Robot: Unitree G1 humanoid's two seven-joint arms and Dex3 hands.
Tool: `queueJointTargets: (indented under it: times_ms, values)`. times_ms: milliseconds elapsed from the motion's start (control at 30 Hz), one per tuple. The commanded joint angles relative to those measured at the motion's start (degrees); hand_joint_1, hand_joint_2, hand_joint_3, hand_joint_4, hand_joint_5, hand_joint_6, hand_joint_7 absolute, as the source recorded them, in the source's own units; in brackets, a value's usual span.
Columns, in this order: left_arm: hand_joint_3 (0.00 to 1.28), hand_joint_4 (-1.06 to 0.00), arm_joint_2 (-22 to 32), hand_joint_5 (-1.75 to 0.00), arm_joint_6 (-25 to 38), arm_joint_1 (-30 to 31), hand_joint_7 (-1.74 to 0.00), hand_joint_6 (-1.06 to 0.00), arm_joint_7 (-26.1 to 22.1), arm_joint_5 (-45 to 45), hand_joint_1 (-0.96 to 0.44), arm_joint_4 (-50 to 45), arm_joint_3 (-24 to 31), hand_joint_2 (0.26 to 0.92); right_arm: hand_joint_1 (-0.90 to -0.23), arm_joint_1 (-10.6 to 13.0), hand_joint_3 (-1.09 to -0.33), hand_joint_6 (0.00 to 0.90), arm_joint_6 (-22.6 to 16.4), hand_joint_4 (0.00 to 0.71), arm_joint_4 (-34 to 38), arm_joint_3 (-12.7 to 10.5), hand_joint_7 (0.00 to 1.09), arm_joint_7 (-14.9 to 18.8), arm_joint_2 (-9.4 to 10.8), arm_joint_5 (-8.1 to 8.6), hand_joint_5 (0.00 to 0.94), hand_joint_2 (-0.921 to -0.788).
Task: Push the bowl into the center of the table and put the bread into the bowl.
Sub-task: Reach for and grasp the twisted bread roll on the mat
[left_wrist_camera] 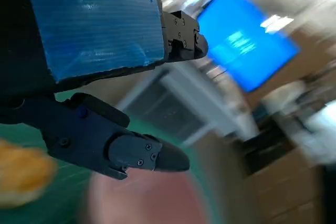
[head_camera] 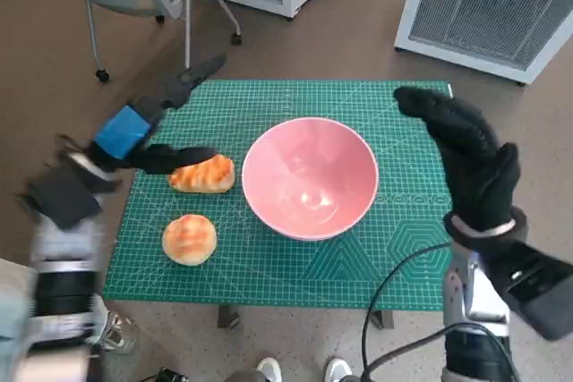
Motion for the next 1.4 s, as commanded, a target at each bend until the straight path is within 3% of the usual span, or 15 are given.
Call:
queueJointTargets:
  times_ms: [33, 133, 300, 700, 1200, 1400]
  values:
    - [0.00, -0.01, 4.08, 0.00, 8.08, -1.78, -0.08, -0.21, -1.97, 3.86, -0.46, -3.26, -2.75, 0.833, -0.709, 1.63, -0.683, -0.001, 0.15, 0.120, -1.02, 0.70, 0.55, -1.43, 0.16, -1.63, 0.001, -0.921]
    - [0.00, -0.01, 4.45, 0.00, 9.80, -4.22, -0.05, -0.23, 0.76, 11.81, -0.38, -0.09, -7.59, 0.820, -0.715, 1.74, -0.691, -0.001, -0.78, 0.114, -2.07, 1.23, 0.52, -2.74, -0.06, -3.96, 0.001, -0.921]
    - [0.00, -0.02, 3.78, -0.01, 8.44, -6.05, -0.04, -0.24, 3.28, 16.45, -0.32, 4.56, -10.29, 0.809, -0.717, 1.54, -0.697, -0.001, -1.08, 0.114, -2.53, 1.63, 0.51, -3.43, -0.37, -4.77, 0.001, -0.921]
    - [0.00, -0.07, 1.66, -0.01, 6.39, -10.91, -0.03, -0.27, 8.70, 25.10, -0.25, 16.29, -16.68, 0.786, -0.715, 1.14, -0.702, -0.001, -1.34, 0.114, -1.94, 2.09, 0.52, -2.88, -0.98, -3.59, 0.001, -0.921]
    - [0.00, -0.10, -3.84, -0.01, 10.09, -17.63, -0.01, -0.28, 15.22, 35.91, -0.22, 31.51, -25.73, 0.775, -0.711, 0.87, -0.702, -0.001, -0.80, 0.114, -1.67, 2.18, 0.51, -2.76, -1.73, -2.65, 0.001, -0.921]
    - [0.00, -0.13, -6.00, -0.01, 13.07, -19.90, -0.01, -0.29, 15.70, 38.42, -0.18, 36.39, -28.24, 0.776, -0.711, 0.93, -0.702, -0.001, -0.78, 0.114, -1.67, 2.13, 0.52, -2.76, -1.84, -2.50, 0.001, -0.921]
